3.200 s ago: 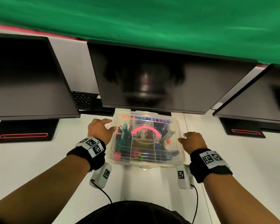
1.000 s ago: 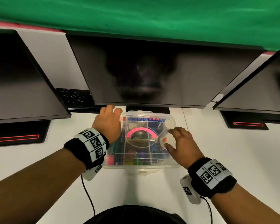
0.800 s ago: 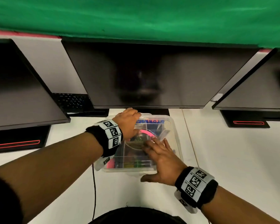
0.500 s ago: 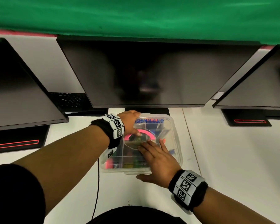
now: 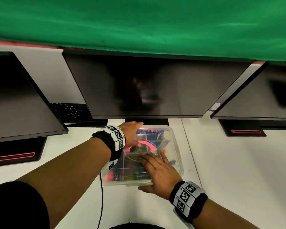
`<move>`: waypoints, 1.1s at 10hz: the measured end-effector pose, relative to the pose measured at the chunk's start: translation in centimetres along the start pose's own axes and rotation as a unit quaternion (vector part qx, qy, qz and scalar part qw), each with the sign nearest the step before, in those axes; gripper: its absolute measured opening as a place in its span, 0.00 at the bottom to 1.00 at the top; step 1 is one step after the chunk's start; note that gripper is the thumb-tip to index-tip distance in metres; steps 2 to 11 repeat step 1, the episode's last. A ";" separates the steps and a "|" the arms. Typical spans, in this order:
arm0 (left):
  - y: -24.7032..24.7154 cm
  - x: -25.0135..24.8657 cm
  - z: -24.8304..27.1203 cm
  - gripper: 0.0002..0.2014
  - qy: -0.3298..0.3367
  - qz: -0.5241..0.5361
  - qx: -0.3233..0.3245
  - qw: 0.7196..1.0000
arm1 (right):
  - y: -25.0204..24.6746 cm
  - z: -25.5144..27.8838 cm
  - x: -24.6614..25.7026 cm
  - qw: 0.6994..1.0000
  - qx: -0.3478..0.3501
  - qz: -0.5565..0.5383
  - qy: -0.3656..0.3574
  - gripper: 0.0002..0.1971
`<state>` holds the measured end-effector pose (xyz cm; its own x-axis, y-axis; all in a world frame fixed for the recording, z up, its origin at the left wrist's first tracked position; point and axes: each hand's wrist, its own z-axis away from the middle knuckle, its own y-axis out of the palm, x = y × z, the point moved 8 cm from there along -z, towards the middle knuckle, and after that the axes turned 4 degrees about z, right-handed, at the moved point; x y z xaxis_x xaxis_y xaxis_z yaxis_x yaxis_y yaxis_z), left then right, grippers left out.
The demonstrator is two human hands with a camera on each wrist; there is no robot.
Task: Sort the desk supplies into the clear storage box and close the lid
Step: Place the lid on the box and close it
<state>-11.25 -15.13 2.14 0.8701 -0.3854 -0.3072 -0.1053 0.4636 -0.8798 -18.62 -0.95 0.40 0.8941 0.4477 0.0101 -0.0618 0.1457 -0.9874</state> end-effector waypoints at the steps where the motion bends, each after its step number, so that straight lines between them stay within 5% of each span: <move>1: -0.5 0.8 3.3 0.44 -0.016 0.013 -0.038 0.999 | -0.6 0.7 -0.6 0.993 -0.005 -0.116 0.001 0.44; 11: -0.5 0.8 3.3 0.44 -0.016 0.013 -0.038 0.999 | -0.6 0.7 -0.6 0.993 -0.005 -0.116 0.001 0.44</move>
